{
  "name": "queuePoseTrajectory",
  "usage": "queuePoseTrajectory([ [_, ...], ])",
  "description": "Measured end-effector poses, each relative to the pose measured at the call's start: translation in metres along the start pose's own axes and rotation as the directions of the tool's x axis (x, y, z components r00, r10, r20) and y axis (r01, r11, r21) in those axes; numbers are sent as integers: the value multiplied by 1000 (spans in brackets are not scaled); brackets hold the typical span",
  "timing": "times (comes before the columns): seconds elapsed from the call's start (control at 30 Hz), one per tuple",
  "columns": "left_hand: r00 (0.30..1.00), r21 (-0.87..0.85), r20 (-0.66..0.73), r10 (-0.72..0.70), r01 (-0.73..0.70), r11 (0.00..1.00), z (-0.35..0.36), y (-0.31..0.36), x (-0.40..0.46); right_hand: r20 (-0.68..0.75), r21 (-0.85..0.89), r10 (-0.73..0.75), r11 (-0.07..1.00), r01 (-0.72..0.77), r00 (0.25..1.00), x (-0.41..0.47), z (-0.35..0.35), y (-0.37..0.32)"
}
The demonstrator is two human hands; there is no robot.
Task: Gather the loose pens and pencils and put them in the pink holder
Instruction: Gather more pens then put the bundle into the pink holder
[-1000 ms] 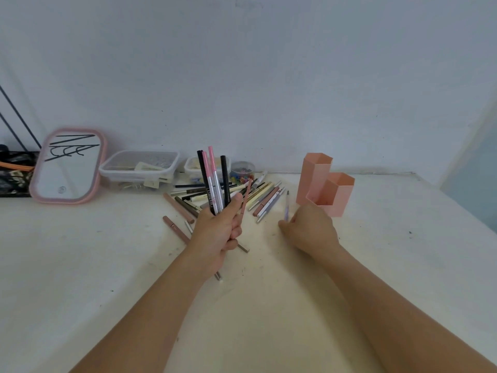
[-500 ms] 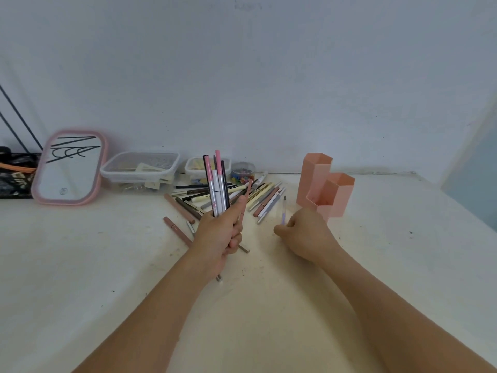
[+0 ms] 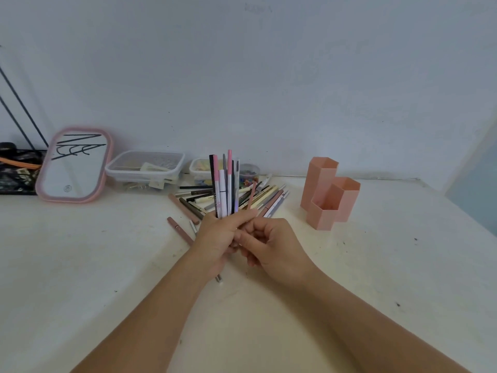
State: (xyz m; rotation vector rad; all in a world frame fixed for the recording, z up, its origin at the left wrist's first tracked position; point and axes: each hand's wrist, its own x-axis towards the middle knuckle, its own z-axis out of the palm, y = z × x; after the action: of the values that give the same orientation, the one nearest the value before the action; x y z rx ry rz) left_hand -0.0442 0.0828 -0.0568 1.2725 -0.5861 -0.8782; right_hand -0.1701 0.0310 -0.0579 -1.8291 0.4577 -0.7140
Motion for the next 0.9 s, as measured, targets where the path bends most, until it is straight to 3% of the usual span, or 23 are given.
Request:
queuePoseTrajectory([
  [0.1,1000,-6,1,-3,3,1000,0,0,3,-155,-30,125,991,-131,980,8,-18,16],
  [0.17,1000,5,-20,-21,22,1000,5,3,-1,-315,-286,42,948,-137,948,16,-37,27],
  [0.23,997,7,-62,-43,44,999,9,4,-4,-314,-526,-16,835,-160,949,23,-45,33],
  [0.33,993,-37,-78,-87,85,996,10,6,-7,-225,-708,37,680,-189,974,27,-37,34],
  [0.43,993,-45,-49,-103,101,994,9,5,-8,-217,-717,44,671,-190,975,26,-34,33],
  [0.6,995,-63,2,-101,101,993,5,6,-7,-337,-668,28,698,-260,941,25,-37,33],
  [0.9,995,-37,-31,-97,95,995,2,5,-3,-440,-707,197,525,-473,876,25,-46,26],
])
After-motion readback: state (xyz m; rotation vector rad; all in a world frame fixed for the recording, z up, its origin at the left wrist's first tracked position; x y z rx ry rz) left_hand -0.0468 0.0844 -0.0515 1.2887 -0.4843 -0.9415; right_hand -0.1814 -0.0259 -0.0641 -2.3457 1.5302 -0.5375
